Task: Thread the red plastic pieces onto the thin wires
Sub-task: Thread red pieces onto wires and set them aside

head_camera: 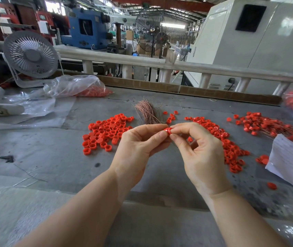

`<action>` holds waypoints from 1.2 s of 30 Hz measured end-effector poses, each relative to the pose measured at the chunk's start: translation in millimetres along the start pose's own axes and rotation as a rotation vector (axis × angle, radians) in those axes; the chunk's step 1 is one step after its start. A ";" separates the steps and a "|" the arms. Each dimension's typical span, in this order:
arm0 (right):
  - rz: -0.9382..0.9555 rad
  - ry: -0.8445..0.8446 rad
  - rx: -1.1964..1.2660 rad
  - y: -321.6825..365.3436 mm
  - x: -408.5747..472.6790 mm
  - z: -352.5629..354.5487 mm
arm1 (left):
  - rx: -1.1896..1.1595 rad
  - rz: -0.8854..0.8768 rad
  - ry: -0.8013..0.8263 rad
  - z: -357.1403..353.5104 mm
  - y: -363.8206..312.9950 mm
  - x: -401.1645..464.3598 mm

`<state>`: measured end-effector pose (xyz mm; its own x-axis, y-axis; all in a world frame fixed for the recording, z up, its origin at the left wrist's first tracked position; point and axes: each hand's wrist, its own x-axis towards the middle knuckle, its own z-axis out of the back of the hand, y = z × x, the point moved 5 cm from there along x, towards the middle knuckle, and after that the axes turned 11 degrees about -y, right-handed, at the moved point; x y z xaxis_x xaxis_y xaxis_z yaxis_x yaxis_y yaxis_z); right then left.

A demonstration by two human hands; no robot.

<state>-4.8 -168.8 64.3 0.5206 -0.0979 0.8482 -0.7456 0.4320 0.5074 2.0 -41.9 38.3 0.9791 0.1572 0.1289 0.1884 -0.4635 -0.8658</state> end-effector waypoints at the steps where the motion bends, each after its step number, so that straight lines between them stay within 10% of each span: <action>1: 0.001 0.003 -0.001 -0.2 0.0 -0.2 | 0.000 -0.003 -0.001 0.1 -0.1 0.1; 36: -0.118 -0.030 0.145 0.4 1.2 -0.7 | -0.040 0.001 0.014 -1.2 0.9 -0.5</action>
<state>-4.1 -168.1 65.3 0.5970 -0.1674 0.7846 -0.7336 0.2821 0.6183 1.7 -43.4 38.1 0.9803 0.1445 0.1346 0.1896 -0.4987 -0.8458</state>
